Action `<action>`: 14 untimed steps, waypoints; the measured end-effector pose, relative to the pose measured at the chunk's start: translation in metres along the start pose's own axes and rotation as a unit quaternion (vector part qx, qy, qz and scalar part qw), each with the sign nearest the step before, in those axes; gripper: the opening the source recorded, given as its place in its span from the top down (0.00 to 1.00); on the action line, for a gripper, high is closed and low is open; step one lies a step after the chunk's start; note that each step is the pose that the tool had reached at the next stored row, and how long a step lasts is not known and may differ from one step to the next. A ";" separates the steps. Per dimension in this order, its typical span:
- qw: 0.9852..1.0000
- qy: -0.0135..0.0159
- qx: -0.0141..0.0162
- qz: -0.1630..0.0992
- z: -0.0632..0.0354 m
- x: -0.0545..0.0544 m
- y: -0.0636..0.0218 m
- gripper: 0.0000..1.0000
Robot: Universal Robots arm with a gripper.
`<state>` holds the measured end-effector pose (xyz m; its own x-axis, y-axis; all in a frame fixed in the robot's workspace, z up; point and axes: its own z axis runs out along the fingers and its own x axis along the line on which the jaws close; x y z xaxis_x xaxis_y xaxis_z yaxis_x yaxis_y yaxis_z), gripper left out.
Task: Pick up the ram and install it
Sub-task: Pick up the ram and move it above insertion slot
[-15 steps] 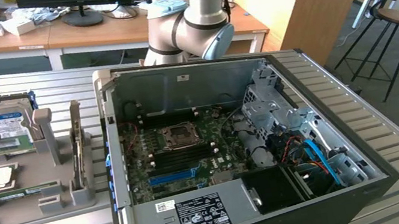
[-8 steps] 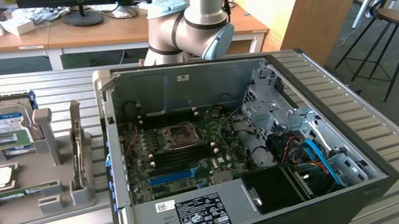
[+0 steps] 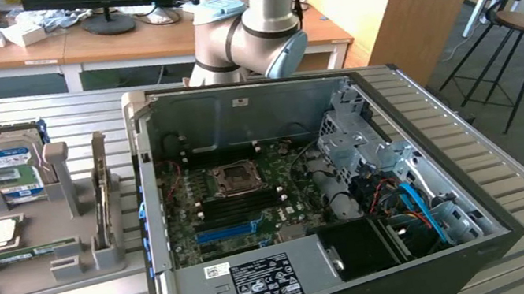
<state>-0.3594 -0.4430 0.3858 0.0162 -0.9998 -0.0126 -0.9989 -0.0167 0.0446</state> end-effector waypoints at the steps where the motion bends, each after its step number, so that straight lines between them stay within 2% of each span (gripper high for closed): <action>1: 1.000 0.000 0.000 0.000 -0.0008 0.000 0.0000 0.89; 14: 1.000 0.000 0.000 0.000 -0.0112 0.000 0.0004 0.89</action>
<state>-0.3593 -0.4430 0.3971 0.0162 -0.9998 -0.0126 -0.9989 -0.0167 0.0446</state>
